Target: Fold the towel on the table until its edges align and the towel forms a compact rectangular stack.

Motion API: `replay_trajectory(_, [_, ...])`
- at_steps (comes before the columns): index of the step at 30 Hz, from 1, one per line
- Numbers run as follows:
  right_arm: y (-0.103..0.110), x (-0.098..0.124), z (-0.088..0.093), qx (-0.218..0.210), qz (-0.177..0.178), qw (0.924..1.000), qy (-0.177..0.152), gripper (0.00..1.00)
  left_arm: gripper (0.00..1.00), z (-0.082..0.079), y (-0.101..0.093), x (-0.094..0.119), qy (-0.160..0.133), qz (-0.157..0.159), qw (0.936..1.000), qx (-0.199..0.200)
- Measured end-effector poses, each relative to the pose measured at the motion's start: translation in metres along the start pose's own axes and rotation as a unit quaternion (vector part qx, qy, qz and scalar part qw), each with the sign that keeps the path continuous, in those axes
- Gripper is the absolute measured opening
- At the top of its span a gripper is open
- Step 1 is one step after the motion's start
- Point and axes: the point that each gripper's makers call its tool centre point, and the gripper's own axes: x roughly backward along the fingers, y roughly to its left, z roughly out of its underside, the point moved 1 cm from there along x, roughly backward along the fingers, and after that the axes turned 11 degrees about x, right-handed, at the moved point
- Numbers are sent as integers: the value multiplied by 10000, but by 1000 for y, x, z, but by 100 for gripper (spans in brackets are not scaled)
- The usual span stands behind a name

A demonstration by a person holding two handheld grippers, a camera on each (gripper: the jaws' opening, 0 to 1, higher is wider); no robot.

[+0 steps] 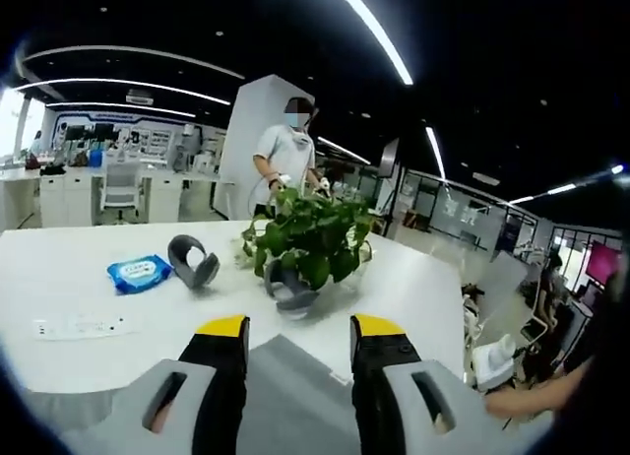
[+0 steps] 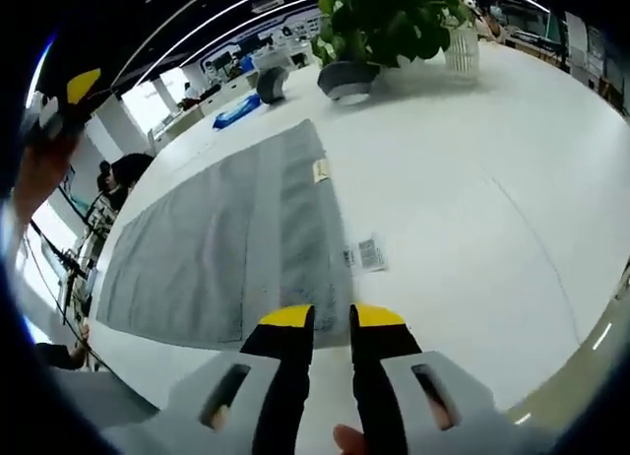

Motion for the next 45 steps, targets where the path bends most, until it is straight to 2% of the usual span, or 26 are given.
replay_trajectory(6, [-5,-3,4,-66,-12,10000,-27,6,44,13,-1,-39,191,-39,9998,-12])
replay_trajectory(8, [-7,-2,3,-104,-18,9999,-51,0,45,18,2,-53,247,-114,9996,10])
replay_trajectory(11, [-9,-3,2,-204,-119,9997,-74,0,48,28,5,-72,316,-237,9992,95])
replay_trajectory(19, [-6,-3,-3,-374,-380,9985,-115,0,50,71,16,-125,760,-485,9958,142])
replay_trajectory(22, [-3,-3,-4,-308,-557,9979,-140,0,52,86,15,-140,897,-429,9947,267])
replay_trajectory(27, [3,-2,-10,-107,-828,9963,-182,0,52,111,16,-163,1176,-563,9910,295])
replay_trajectory(33, [26,3,-21,148,-1547,9874,-316,0,54,133,10,-192,1462,-523,9875,278])
replay_trajectory(38, [41,7,-29,246,-1907,9807,-343,0,56,147,14,-205,1660,-557,9842,256])
replay_trajectory(40, [49,7,-28,233,-2111,9767,-318,0,56,152,16,-211,1729,-562,9829,281])
replay_trajectory(45, [59,5,-27,295,-2352,9712,-241,0,57,169,15,-217,1967,-603,9785,167])
